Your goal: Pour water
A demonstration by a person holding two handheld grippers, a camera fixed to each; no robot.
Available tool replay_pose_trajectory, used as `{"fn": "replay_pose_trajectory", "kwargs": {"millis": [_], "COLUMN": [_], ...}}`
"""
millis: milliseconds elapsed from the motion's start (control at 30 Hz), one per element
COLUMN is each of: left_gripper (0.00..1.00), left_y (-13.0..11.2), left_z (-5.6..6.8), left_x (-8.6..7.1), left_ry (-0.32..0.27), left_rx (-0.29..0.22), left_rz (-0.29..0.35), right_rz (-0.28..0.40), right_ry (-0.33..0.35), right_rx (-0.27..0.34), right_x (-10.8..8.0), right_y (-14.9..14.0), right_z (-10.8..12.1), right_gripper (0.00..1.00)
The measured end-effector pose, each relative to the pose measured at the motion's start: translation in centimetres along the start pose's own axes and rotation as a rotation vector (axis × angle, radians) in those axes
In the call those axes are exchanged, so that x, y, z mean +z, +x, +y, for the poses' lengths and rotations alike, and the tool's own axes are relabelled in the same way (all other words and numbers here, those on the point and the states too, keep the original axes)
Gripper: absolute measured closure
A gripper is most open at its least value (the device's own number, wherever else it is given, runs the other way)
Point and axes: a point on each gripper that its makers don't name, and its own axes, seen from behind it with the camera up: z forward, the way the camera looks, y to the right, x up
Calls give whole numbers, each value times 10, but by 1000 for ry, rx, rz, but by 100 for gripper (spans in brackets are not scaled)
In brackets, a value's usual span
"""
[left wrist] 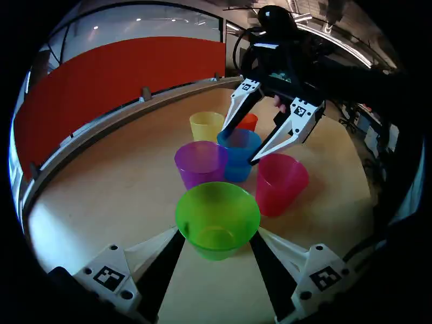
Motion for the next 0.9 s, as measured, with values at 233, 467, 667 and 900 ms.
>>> {"fn": "replay_pose_trajectory", "kwargs": {"millis": [233,467,667,900], "left_gripper": [19,19,19,19], "left_y": [0,-1,0,4], "left_z": [1,1,2,1], "left_x": [-1,-1,-2,-4], "left_ry": [-1,1,4,11], "left_rx": [-3,-6,-4,-9], "left_rz": [3,5,6,17], "right_rz": [7,15,20,30], "right_ry": [1,0,-3,-13], "right_rx": [20,21,22,23], "right_x": [2,2,2,0], "right_y": [0,0,-1,0], "right_z": [0,-1,0,2], "right_gripper": [6,6,7,7]}}
